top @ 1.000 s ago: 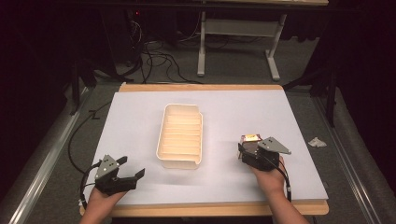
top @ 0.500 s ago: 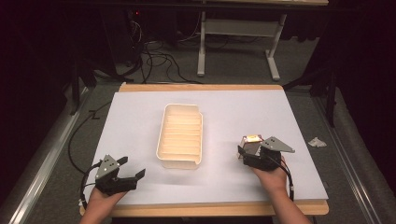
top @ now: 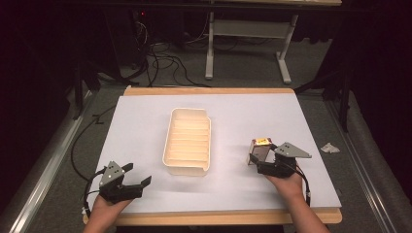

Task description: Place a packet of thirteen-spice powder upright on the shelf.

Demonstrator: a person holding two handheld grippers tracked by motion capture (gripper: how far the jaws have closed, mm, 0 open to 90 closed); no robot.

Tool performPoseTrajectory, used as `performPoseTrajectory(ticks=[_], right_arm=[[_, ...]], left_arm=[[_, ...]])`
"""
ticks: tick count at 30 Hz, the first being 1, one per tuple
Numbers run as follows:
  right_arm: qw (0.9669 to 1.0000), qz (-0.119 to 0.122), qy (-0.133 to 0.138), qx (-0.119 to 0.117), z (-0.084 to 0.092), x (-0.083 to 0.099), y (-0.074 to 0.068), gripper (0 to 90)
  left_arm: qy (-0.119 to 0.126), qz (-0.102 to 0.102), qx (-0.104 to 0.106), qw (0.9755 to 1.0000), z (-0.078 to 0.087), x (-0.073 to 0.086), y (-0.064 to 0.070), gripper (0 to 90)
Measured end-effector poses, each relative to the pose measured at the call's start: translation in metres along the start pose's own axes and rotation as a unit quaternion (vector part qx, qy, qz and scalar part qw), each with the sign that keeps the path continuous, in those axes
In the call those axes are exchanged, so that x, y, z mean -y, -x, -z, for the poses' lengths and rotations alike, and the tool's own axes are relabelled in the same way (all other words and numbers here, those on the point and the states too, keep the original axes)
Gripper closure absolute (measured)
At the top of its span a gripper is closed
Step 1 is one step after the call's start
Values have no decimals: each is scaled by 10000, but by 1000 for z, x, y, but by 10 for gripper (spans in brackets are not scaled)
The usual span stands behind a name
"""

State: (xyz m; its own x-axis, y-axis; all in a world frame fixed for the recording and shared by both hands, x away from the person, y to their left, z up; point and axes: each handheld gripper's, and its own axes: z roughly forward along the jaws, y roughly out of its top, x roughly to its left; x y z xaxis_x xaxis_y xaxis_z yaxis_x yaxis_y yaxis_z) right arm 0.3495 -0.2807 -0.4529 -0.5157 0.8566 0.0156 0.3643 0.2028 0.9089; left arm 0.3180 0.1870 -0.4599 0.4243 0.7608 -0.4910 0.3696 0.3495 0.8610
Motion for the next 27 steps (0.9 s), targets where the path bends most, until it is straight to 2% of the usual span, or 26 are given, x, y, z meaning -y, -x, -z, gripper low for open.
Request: performPoseTrajectory(ticks=[7,9,12,15,22,24,27], right_arm=[[9998,18,53,-198,-5,3,5,224],[9997,92,79,-227,-5,3,6,238],[9997,79,102,-222,-6,4,7,259],[9997,96,120,-191,-6,4,8,288],[9998,51,99,-157,-5,4,7,295],[9999,84,118,-72,-5,3,6,296],[9999,12,139,81,-5,1,3,296]], left_arm=[[-32,9,10,10000,0,1,0,158],[-44,9,13,10000,-1,1,0,158],[-58,-7,14,10000,-1,1,0,158],[-57,-5,14,10000,-1,1,0,158],[-59,-8,11,10000,-1,1,-1,157],[-59,-2,15,10000,-1,1,0,157],[-60,-11,8,10000,-1,1,-1,158]])
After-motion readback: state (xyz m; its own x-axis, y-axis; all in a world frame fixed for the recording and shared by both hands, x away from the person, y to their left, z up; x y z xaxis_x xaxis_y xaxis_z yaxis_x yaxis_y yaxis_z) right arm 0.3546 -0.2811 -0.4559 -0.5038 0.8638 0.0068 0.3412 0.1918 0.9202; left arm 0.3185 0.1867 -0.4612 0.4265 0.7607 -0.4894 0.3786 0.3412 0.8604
